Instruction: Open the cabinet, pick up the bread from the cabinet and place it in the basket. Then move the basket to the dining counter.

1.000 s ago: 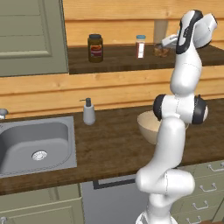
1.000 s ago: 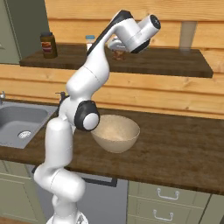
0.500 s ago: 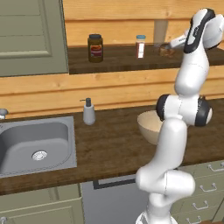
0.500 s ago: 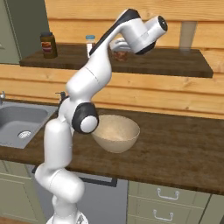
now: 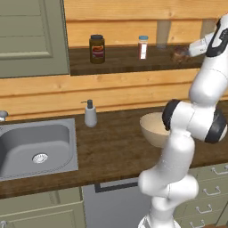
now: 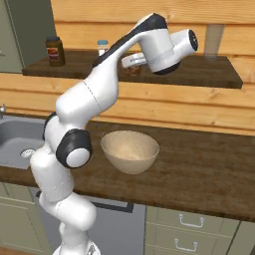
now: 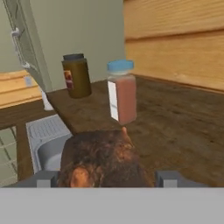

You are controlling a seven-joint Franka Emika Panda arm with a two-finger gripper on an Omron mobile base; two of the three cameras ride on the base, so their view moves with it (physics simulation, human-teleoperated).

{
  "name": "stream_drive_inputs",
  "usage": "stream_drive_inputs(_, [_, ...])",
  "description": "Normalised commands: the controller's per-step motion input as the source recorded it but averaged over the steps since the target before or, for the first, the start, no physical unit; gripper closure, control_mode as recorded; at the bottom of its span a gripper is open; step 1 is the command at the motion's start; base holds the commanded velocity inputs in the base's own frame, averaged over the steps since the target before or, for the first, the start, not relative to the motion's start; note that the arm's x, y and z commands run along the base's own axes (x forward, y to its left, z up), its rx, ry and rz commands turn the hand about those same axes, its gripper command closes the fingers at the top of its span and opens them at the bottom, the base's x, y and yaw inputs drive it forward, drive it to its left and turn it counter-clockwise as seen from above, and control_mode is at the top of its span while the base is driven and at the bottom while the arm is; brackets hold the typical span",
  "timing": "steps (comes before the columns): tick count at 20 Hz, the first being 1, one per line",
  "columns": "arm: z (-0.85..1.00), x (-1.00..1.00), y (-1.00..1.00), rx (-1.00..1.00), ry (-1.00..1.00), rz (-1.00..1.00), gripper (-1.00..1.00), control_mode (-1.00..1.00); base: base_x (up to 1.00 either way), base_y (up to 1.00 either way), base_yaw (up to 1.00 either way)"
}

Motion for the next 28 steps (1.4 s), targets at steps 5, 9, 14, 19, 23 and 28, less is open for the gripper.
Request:
stream_drive_inputs(5, [-0.14,-1.00,0.35,0.00,-0.05,-0.11,1.00,-1.00,0.00,0.00,0.00])
stream_drive_inputs(9, [-0.07,-1.00,0.19,-0.01,0.01,-0.18,1.00,-1.00,0.00,0.00,0.00])
stream_drive_inputs(14, [-0.58,-1.00,0.35,-0.20,0.02,-0.25,1.00,-1.00,0.00,0.00,0.00])
stream_drive_inputs(19, [-0.90,-0.20,0.46,-0.16,0.28,-0.25,1.00,-1.00,0.00,0.00,0.00])
stream_drive_inputs(23, [-0.74,0.26,0.19,-0.08,0.39,-0.19,1.00,-1.00,0.00,0.00,0.00])
stream_drive_inputs(28, [-0.27,0.69,0.01,0.00,0.33,-0.24,1.00,-1.00,0.00,0.00,0.00])
